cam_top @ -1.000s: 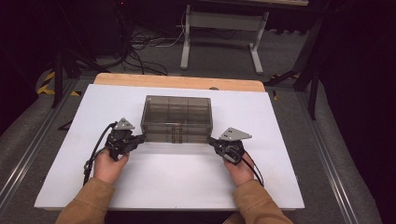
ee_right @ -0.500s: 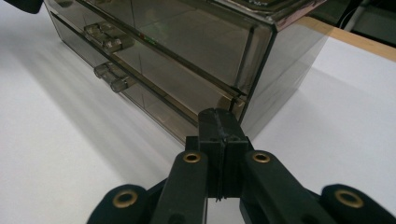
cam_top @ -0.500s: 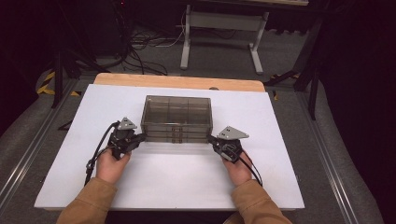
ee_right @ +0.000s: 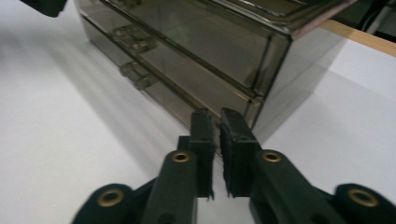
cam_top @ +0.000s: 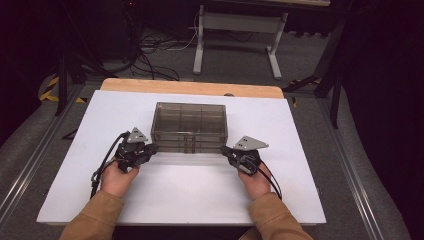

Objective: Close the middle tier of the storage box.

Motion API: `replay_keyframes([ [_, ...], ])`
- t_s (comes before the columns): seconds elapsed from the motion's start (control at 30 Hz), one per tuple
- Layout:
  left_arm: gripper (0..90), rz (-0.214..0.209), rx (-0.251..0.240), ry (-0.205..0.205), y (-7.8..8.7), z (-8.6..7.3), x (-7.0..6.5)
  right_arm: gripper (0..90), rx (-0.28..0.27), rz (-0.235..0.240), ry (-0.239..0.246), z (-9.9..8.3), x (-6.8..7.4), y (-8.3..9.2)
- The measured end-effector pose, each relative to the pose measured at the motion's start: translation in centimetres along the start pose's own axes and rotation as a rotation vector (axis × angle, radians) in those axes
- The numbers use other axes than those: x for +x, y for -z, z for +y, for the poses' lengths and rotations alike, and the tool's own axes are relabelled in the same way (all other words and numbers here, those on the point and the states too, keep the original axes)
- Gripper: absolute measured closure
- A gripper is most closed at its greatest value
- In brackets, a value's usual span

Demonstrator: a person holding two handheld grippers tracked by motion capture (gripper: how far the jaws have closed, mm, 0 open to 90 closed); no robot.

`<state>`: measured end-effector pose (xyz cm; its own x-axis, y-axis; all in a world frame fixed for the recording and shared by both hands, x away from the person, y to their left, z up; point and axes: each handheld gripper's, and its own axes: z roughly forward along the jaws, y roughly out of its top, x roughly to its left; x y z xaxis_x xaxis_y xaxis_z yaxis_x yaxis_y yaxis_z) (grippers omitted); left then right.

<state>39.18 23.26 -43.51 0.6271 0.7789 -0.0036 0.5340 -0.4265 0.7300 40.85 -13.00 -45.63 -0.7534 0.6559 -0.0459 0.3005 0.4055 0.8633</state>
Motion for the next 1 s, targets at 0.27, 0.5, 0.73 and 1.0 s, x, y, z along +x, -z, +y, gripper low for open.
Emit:
replay_keyframes([
  [0.27, 52.0, -0.074, -0.039, 0.018, 1.0, -0.1, 0.0, 52.8, -0.005, 0.08, 0.041, 0.2, 0.5, 1.0],
  [0.5, 26.9, -0.129, -0.09, 0.024, 2.0, 0.0, -0.3, 25.2, -0.057, 0.103, 0.044, 0.4, 0.8, 1.8],
  [0.73, 11.3, -0.141, -0.138, 0.022, 2.7, -0.1, -0.2, 6.7, -0.079, 0.114, 0.047, 0.5, 0.7, 2.3],
  [1.0, 0.5, -0.148, -0.194, -0.008, 3.7, -0.4, -0.5, 1.7, -0.12, 0.142, 0.048, 0.7, 0.7, 2.9],
])
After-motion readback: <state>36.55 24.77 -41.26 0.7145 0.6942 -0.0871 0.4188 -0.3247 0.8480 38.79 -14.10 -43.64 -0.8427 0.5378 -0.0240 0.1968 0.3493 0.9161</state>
